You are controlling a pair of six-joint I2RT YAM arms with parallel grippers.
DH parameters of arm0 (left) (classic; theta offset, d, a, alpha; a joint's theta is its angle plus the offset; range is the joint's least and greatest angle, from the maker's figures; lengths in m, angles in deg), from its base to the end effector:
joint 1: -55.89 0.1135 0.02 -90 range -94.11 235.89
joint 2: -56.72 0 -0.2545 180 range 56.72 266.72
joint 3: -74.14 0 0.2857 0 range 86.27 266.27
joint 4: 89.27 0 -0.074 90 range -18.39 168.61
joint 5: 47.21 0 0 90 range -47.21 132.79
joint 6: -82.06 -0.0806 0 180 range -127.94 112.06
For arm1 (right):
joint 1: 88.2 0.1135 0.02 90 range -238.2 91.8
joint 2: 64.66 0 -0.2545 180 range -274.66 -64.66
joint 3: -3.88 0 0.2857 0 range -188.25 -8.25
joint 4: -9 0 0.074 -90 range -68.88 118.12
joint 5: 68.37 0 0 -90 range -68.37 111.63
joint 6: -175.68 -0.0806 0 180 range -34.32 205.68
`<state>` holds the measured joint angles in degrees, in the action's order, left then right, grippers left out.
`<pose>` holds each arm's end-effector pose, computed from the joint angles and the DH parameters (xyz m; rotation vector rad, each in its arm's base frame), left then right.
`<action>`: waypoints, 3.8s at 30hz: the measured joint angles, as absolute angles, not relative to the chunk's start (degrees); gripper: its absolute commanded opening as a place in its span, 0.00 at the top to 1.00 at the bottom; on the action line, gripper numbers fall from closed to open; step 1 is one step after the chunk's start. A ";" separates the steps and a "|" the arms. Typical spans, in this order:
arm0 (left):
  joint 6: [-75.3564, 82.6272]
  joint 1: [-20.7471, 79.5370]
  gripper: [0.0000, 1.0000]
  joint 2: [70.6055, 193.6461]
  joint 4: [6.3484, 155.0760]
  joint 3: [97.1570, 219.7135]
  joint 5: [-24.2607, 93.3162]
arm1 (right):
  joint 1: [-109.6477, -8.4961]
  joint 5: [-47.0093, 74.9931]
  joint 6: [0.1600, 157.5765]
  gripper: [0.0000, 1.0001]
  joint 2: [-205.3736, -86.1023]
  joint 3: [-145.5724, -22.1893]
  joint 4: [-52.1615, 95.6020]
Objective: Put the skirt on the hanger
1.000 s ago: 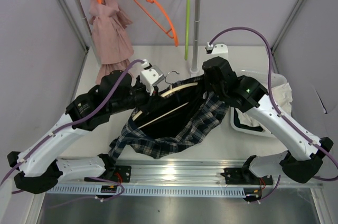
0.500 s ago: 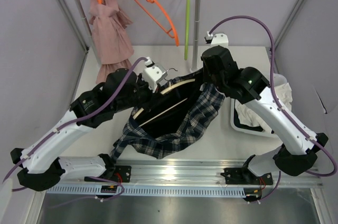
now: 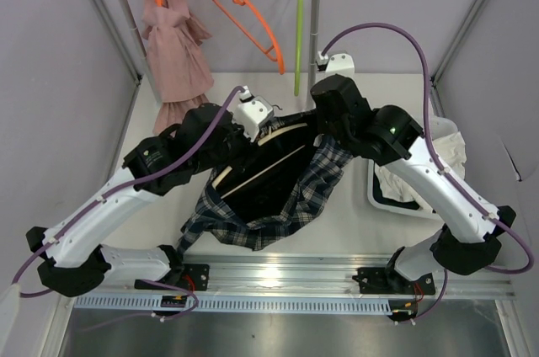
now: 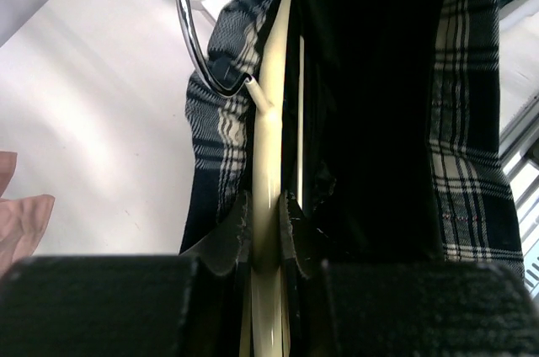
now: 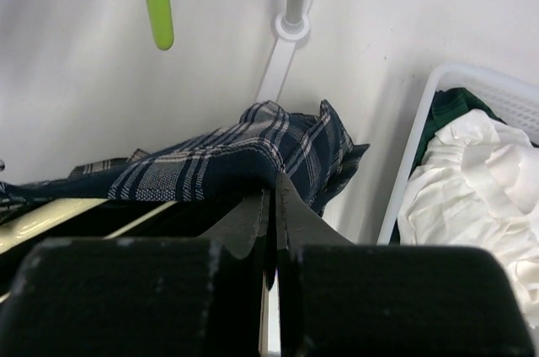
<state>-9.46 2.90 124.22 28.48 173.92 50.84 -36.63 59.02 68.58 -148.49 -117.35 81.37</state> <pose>0.1880 -0.2307 0.4244 0.8905 1.9161 -0.3958 0.2451 0.2302 0.4609 -0.2575 2.0274 0.0289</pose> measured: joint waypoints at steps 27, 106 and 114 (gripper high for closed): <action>-12.15 2.25 1.00 121.27 28.79 172.07 44.02 | -41.94 58.71 68.12 1.00 -152.62 -121.13 83.84; -11.93 2.33 1.00 114.50 28.92 175.17 57.97 | -47.05 40.64 67.22 0.17 -148.38 -121.78 74.44; -9.22 6.79 1.00 113.54 27.06 172.94 58.10 | -49.46 35.54 67.25 0.28 -149.21 -124.60 70.75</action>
<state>-9.22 6.79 113.54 27.06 172.94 58.10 -49.46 35.54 67.25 -149.21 -124.60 70.75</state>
